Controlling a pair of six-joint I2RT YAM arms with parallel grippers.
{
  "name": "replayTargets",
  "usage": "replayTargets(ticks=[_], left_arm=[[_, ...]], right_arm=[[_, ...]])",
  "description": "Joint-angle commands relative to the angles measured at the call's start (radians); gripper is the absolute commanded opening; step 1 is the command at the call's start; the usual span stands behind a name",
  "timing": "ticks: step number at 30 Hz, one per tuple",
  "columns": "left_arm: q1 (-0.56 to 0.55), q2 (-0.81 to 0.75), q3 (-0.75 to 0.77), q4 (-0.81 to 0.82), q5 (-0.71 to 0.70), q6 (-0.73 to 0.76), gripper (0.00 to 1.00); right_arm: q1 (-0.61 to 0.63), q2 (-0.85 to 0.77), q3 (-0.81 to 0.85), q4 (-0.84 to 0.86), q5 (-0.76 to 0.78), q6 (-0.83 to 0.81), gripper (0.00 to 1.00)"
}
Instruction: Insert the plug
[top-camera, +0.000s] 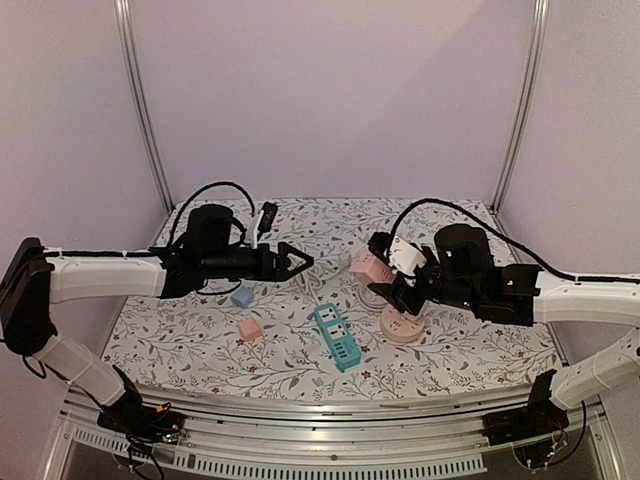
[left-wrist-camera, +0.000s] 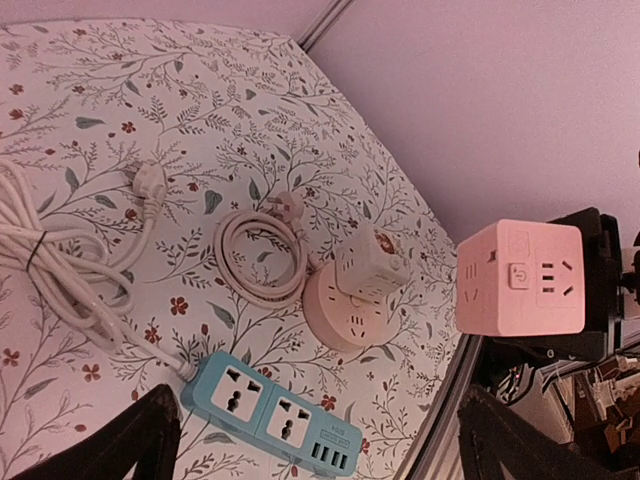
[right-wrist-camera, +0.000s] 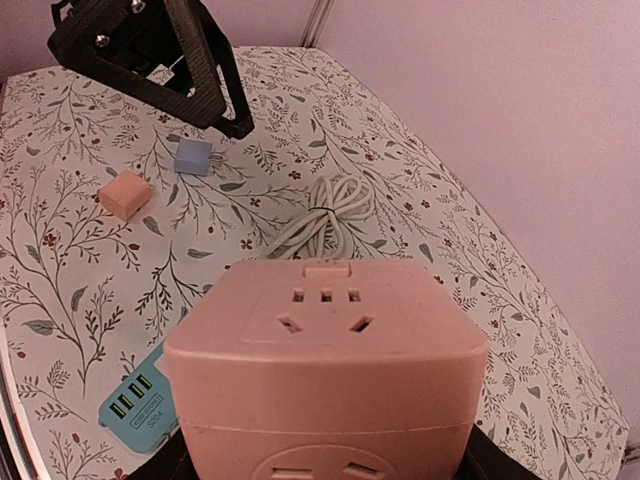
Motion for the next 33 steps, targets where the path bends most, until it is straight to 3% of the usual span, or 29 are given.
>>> replayTargets(ticks=[1, 16, 33], left_arm=[[-0.056, -0.055, 0.044, -0.170, -0.018, 0.048, 0.96], [-0.220, -0.023, 0.186, -0.324, -0.059, 0.070, 0.96], [-0.278, 0.069, 0.274, -0.330, -0.048, 0.069, 0.94]], right_arm=[[0.019, 0.012, -0.009, 0.087, -0.073, -0.077, 0.00], [0.080, 0.087, 0.021, 0.106, -0.078, -0.148, 0.00], [0.109, 0.100, 0.051, 0.096, -0.065, -0.156, 0.00]])
